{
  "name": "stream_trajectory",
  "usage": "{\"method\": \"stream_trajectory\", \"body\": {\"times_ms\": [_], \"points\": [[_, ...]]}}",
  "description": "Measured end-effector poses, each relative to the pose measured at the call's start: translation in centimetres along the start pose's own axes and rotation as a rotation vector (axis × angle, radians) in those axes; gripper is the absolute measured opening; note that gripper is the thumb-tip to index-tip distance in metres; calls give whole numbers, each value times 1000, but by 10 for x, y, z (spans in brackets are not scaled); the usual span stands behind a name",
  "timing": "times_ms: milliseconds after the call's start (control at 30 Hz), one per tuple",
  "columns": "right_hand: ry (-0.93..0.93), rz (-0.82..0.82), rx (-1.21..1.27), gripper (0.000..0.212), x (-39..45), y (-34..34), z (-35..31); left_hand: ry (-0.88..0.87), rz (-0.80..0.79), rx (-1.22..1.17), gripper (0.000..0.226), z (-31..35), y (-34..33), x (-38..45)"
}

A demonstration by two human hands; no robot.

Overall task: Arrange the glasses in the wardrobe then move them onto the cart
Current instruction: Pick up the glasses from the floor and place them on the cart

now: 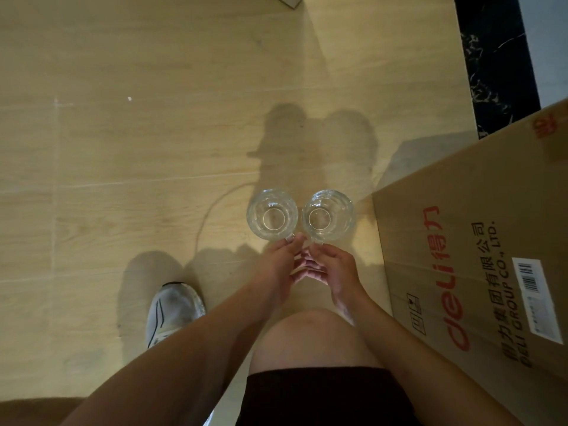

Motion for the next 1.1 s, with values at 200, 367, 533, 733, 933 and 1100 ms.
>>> {"method": "stream_trajectory", "body": {"times_ms": [200,367,533,733,933,1100], "points": [[-112,41,70,8,10,2,2,-79,109,71,15,7,12,-2],[-140,170,75,17,7,7,-13,-157,193,206,19,39,33,-3],[-208,236,37,31,-42,-10,-64,-136,254,401,24,103,45,-51],[-159,243,-2,31,-158,-43,-158,-161,210,448,20,203,20,-162],[-87,207,-104,28,-297,-93,-284,-199,220,447,21,318,-17,-302],[42,154,-180,41,-410,-137,-390,-329,178,500,27,435,-50,-420]]}}
Point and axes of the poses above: each hand's wrist, its own x-axis towards the middle knuckle, its own y-axis out of the back of the hand, z = x × y, the point moved 6 cm from there along x, towards the middle knuckle, and after that the axes turned 7 degrees about -y, right-handed, at the moved point
